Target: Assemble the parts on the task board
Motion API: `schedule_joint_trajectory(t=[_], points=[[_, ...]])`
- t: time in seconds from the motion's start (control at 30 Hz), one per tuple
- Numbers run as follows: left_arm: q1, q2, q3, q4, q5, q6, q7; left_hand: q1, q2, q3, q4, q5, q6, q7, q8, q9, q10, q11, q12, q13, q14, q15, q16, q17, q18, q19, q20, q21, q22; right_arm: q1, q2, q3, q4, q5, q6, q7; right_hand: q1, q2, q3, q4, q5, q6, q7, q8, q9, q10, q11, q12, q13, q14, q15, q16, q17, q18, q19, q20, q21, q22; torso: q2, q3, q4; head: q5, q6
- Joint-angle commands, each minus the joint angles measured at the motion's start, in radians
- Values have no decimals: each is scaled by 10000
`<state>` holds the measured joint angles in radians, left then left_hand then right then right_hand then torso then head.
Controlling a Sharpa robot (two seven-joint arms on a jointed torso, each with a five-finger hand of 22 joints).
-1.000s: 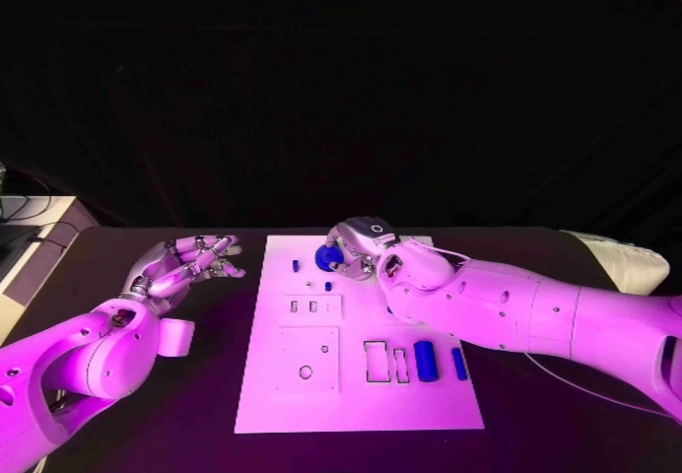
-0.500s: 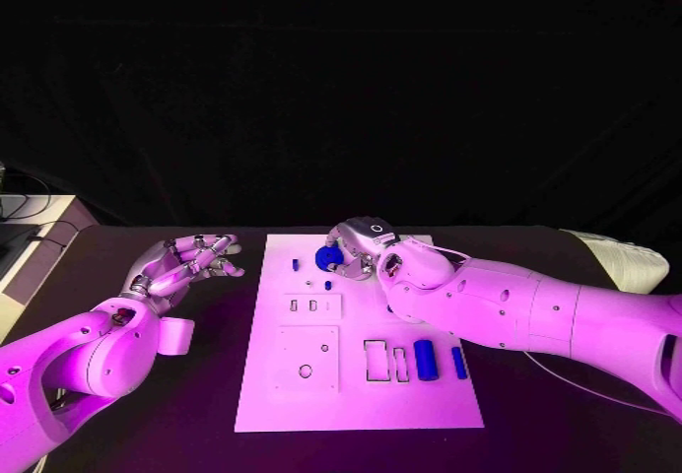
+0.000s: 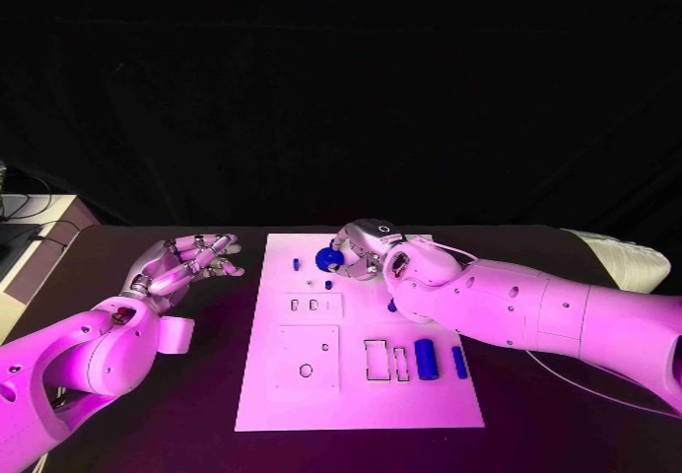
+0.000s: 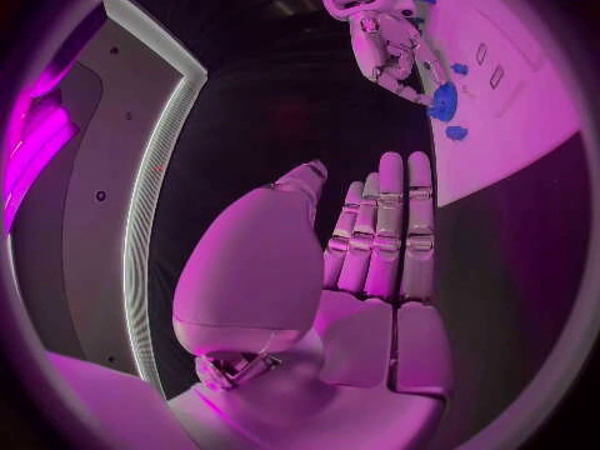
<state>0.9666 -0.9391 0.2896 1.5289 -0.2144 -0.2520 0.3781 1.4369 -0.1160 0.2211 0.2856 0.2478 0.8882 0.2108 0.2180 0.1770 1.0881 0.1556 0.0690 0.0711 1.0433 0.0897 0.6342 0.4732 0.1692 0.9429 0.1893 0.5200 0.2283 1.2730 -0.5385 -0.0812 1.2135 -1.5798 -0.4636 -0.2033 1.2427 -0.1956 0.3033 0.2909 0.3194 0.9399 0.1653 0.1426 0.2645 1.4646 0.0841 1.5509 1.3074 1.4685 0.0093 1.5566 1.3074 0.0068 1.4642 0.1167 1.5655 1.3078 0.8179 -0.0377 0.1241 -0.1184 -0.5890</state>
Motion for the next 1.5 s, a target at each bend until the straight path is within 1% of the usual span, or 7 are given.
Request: schedule_joint_trajectory(t=[0.03,0.37,0.57,0.77,0.87,1.1,1.5], points=[[3,18,8,10,-21,129,29,-66,-6,48,27,-56,18,51,-41,10,-77,-12,-36,-16,-100,-1,44,11,110,-74,32,52,12,-5,-51,-3,10,329,427,85,-334,113,-65,10,133,96,-24,-7,-3,947,-30,74,2509,938,1,60,2253,-67,1063,-12,49,2626,-3,4,-8,0,-7],[-3,16,8,-21,-18,104,32,-66,-6,48,27,-56,18,51,-41,10,-77,-12,-36,-16,-100,-1,44,11,110,-74,32,52,12,-4,-346,-3,223,340,206,86,-628,241,-43,2,304,117,-37,-31,-10,988,-44,117,2553,946,-12,68,2286,-68,1066,-27,53,2630,-1,7,-4,5,11],[-12,10,8,-26,-17,99,53,-84,1,52,27,-53,11,57,-48,10,-88,-6,-38,-17,-105,5,48,13,109,-81,36,57,15,13,-822,10,741,394,-845,390,-465,129,26,-88,332,124,-45,-53,-16,1020,-55,153,2588,953,-22,74,2315,-68,1066,-38,53,2630,-5,2,1,30,28],[-26,-2,8,-18,-17,105,123,-85,-6,52,20,-53,9,55,-51,10,-91,-6,-36,-16,-110,7,50,13,109,-87,37,60,16,184,-1663,85,1411,2195,-1714,1583,226,-91,62,-198,-574,44,-1,-182,-52,987,-19,116,2552,939,3,61,2257,-68,1066,-24,53,2630,-11,3,-20,-3,76],[-33,-7,8,-9,-17,110,139,-80,-21,52,7,-54,15,46,-49,12,-80,-11,-27,-13,-118,7,51,14,108,-95,39,62,17,297,-2052,112,1552,3421,-1543,2237,731,-141,135,-447,-864,48,16,-213,-57,956,-4,81,2520,933,16,54,2231,-51,1030,-11,0,2582,-20,6,-30,-19,98],[-88,-47,8,36,-17,107,154,-50,-55,75,-21,-52,60,15,-33,27,28,-44,27,13,-133,-11,69,22,114,-121,41,83,27,436,-3065,134,1412,5698,-141,3611,1608,-388,273,-1077,-1122,33,57,-294,-77,863,30,-18,2426,926,49,47,2209,-19,958,20,-104,2492,-43,42,-107,-27,143],[-267,-40,8,91,-32,108,148,-53,-98,149,-7,-53,105,-36,-35,48,410,-124,178,100,-153,-66,117,40,123,-167,30,149,56,407,-3949,94,644,5900,1262,4179,1977,-493,263,-1366,-963,27,73,-347,-93,827,43,-56,2392,922,60,43,2196,-21,961,32,-101,2498,-64,100,-142,-64,145]])
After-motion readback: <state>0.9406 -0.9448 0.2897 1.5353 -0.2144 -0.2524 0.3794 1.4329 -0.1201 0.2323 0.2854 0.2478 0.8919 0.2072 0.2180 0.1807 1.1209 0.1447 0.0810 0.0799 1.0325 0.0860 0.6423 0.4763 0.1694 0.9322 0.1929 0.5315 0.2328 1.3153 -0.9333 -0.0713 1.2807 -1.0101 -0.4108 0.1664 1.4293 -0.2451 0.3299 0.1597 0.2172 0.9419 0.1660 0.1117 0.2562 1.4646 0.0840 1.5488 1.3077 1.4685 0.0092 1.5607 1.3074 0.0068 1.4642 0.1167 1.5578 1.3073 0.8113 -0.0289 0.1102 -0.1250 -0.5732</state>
